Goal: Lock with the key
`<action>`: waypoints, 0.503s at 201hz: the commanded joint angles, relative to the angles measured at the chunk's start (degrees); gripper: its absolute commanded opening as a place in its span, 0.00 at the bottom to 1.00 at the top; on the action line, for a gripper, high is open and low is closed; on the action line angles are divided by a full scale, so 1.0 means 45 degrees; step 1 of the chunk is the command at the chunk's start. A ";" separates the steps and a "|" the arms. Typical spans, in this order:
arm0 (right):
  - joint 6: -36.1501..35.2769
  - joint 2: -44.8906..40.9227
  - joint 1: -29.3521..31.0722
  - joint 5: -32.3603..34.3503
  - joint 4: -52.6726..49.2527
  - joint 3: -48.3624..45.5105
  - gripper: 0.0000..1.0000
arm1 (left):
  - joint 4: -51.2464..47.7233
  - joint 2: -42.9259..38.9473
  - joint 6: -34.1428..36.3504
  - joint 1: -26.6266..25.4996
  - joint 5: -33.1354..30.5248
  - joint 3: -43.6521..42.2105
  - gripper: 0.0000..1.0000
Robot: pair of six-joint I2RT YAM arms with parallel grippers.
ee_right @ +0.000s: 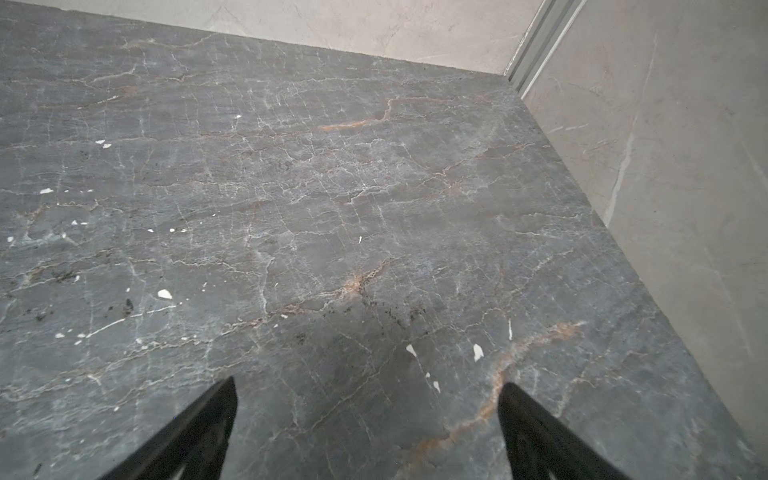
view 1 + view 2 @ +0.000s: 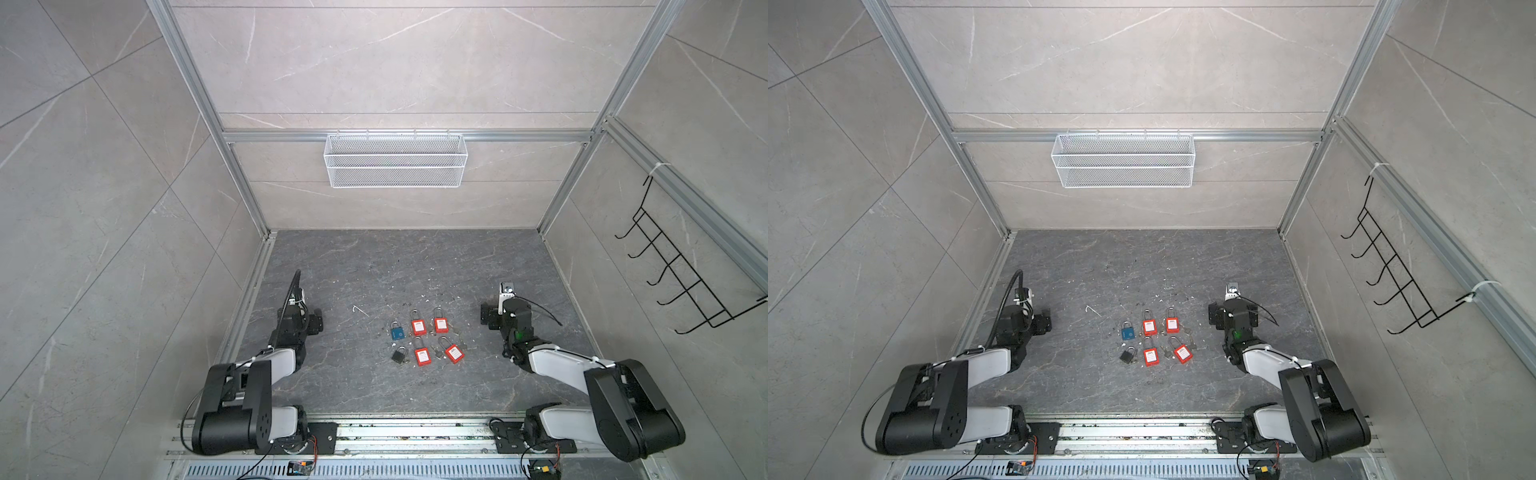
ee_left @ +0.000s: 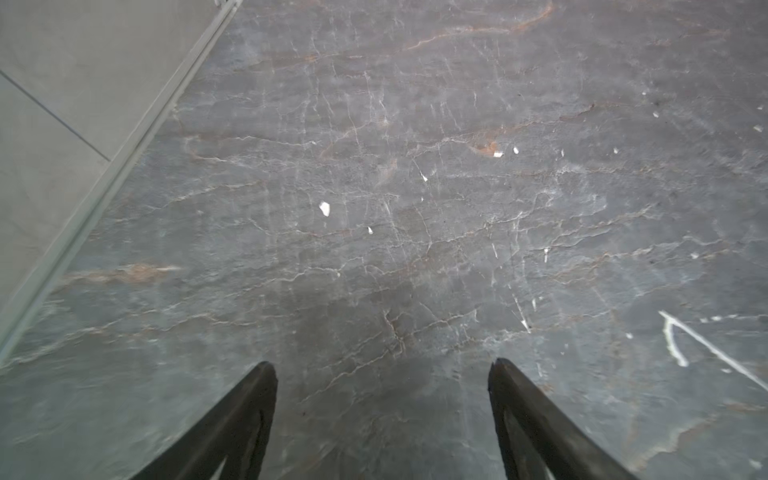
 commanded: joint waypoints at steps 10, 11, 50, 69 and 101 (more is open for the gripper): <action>-0.0282 0.1282 -0.0682 -0.2097 0.5207 -0.0829 0.99 | 0.4672 0.1064 0.0529 0.0047 0.0691 -0.0232 0.88; -0.0274 0.1282 -0.0707 -0.2181 0.5112 -0.0796 0.99 | 0.4552 0.1035 0.0554 0.0048 0.0713 -0.0201 0.88; 0.0085 0.1840 -0.1390 -0.2994 0.4344 0.0033 0.99 | 0.2574 0.1036 0.0189 0.0523 0.1238 0.0797 0.91; 0.0194 0.1737 -0.1494 -0.3174 0.3827 0.0188 0.99 | 0.2350 0.1023 0.0117 0.0589 0.1268 0.0899 0.91; 0.0264 0.1829 -0.1575 -0.3240 0.3685 0.0331 0.99 | 0.2313 0.1026 0.0110 0.0585 0.1244 0.0916 0.96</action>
